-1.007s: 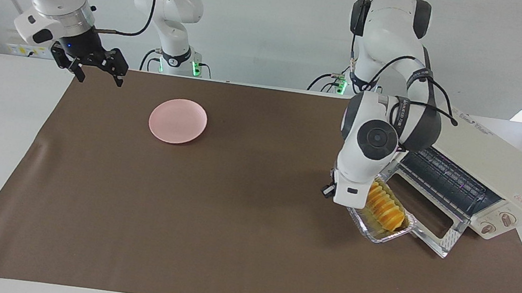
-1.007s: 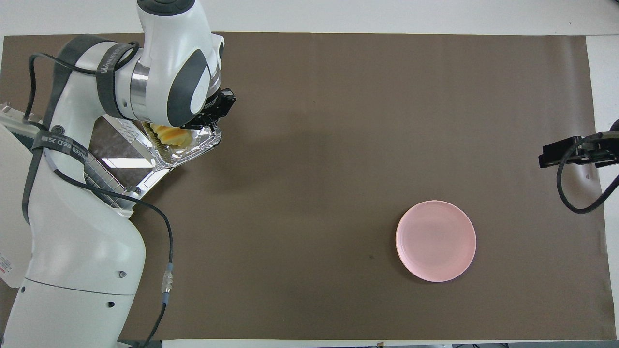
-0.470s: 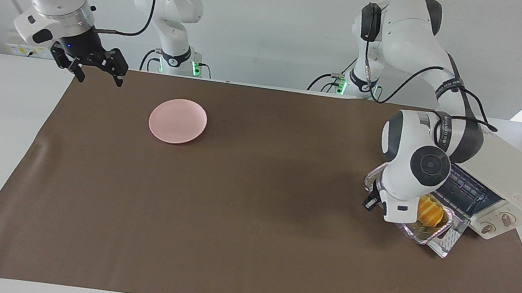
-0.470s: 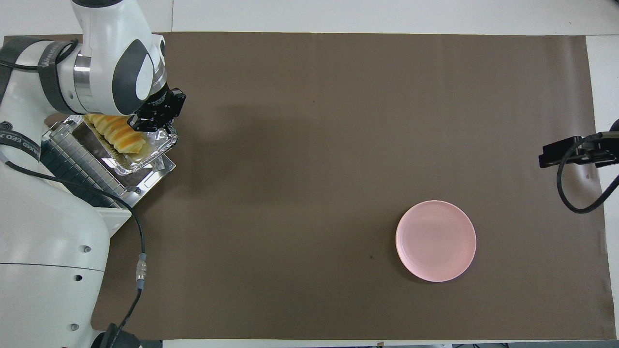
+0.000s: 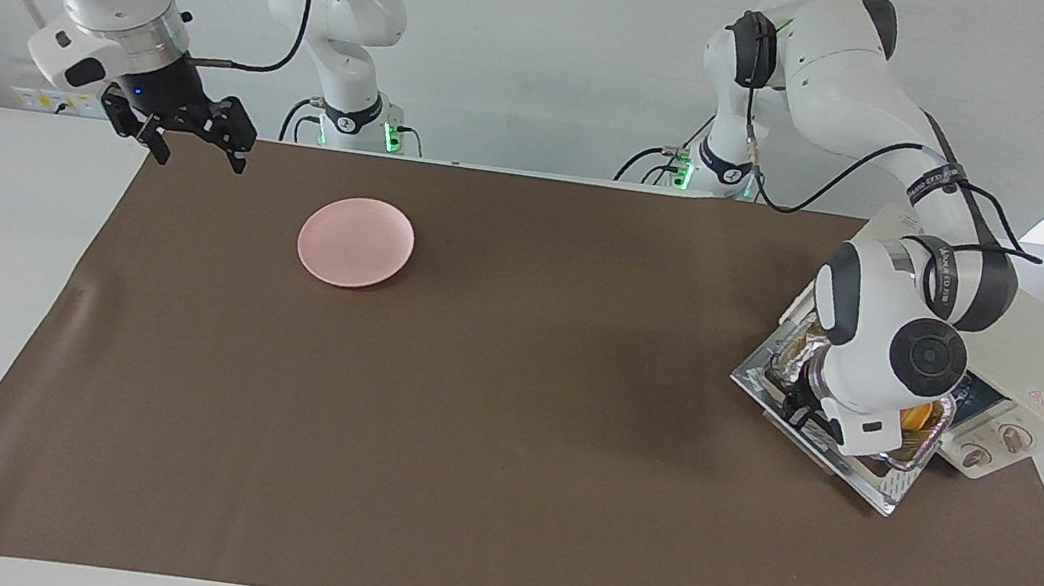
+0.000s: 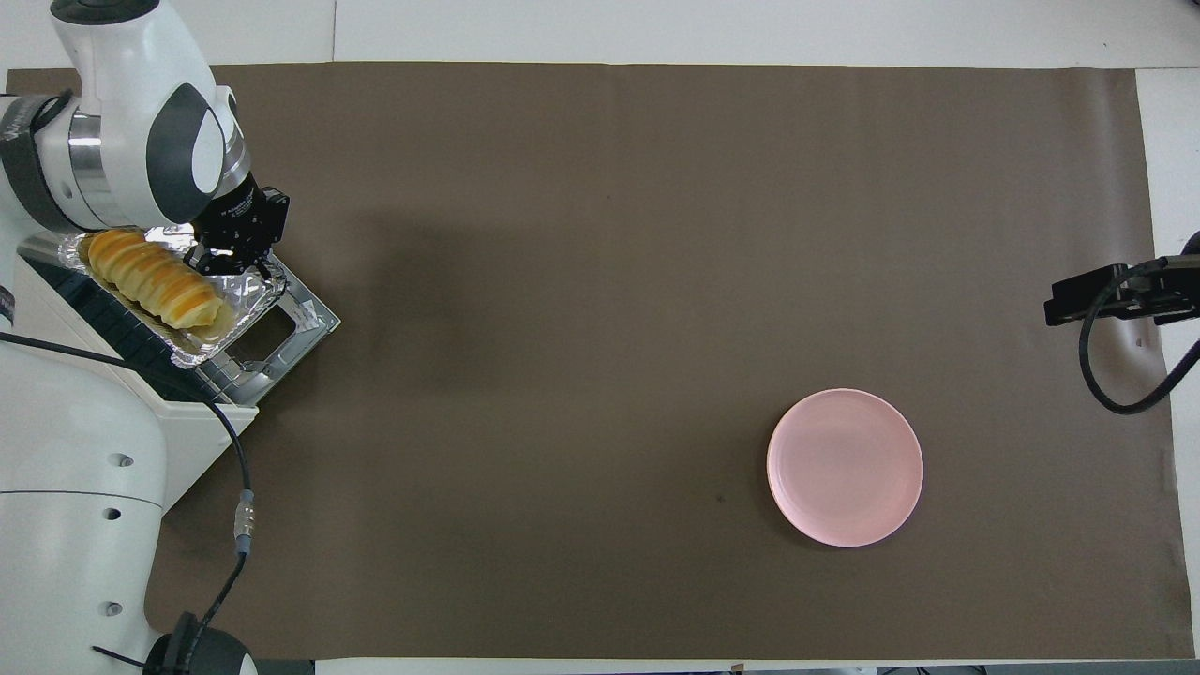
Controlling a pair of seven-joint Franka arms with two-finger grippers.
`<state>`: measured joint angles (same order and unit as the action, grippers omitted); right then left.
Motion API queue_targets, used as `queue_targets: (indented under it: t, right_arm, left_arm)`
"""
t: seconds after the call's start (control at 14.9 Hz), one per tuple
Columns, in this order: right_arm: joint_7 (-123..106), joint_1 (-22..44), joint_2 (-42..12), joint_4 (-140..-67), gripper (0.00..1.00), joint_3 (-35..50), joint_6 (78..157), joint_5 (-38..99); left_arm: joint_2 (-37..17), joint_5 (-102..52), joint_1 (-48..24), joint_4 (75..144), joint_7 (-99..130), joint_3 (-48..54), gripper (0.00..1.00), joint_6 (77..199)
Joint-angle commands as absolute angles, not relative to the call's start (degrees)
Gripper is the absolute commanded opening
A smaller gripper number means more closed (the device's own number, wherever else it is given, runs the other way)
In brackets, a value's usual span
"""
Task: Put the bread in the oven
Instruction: 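Lower the foil tray with the left gripper into the toaster oven, then release the tray and draw the left gripper back out of the oven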
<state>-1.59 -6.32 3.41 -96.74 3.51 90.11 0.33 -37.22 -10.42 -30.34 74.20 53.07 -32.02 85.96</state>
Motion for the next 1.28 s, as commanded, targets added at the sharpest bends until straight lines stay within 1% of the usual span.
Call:
queue_targets:
  t: [0.0,0.6,0.94,1.21]
  right_arm:
    - [-1.0,-6.9,3.6,-96.5,1.0,4.0,89.4,1.1]
    - [-1.0,-6.9,3.6,-96.5,1.0,4.0,89.4,1.1]
    - [-1.0,-6.9,3.6,-96.5,1.0,4.0,89.4,1.1]
    - [-1.0,-6.9,3.6,-96.5,1.0,4.0,89.4,1.1]
  left_arm:
    - [-34.0,-10.5,-30.6,78.7,54.7,-32.3,0.0,85.5]
    - [-32.1,-10.1,-28.5,81.5,51.3,-34.3,0.0,86.0]
    - [-29.4,-9.9,-28.5,85.8,49.2,-35.4,0.0,88.1]
    - [-26.9,-7.6,-28.7,90.9,48.0,-35.4,0.0,91.4]
